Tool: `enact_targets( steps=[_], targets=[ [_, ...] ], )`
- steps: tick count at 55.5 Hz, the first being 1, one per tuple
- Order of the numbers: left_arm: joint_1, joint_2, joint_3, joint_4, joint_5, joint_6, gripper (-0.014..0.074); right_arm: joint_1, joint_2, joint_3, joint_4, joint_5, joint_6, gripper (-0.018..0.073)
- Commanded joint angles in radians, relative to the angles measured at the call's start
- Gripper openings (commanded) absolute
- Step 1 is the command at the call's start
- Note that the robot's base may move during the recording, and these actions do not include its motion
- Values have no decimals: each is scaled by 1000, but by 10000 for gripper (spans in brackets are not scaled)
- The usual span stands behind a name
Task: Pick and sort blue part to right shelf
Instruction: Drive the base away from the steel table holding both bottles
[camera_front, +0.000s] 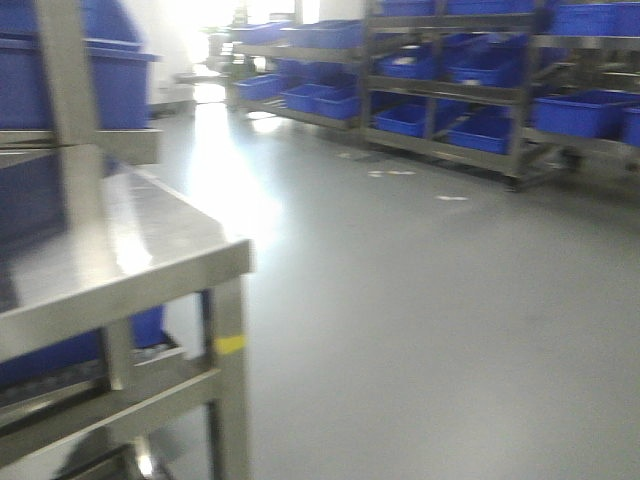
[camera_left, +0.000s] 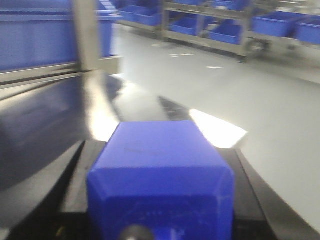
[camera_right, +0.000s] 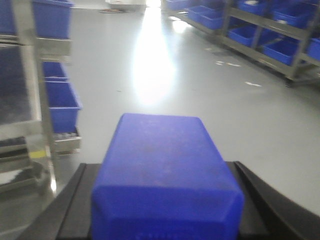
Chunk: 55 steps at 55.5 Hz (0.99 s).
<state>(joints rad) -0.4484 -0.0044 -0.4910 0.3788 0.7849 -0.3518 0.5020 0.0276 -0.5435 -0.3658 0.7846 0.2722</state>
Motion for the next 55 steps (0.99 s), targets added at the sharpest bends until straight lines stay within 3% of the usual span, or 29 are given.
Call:
enact_targets(
  steps=[1,55],
  targets=[
    [4,-21,-28,11,-89,-9,304,-1,17,-23,-31,-86,-7,257],
    [4,-21,-28,11,-89,-9,304,-3,17,-23,-30,-86,-7,257]
  ],
)
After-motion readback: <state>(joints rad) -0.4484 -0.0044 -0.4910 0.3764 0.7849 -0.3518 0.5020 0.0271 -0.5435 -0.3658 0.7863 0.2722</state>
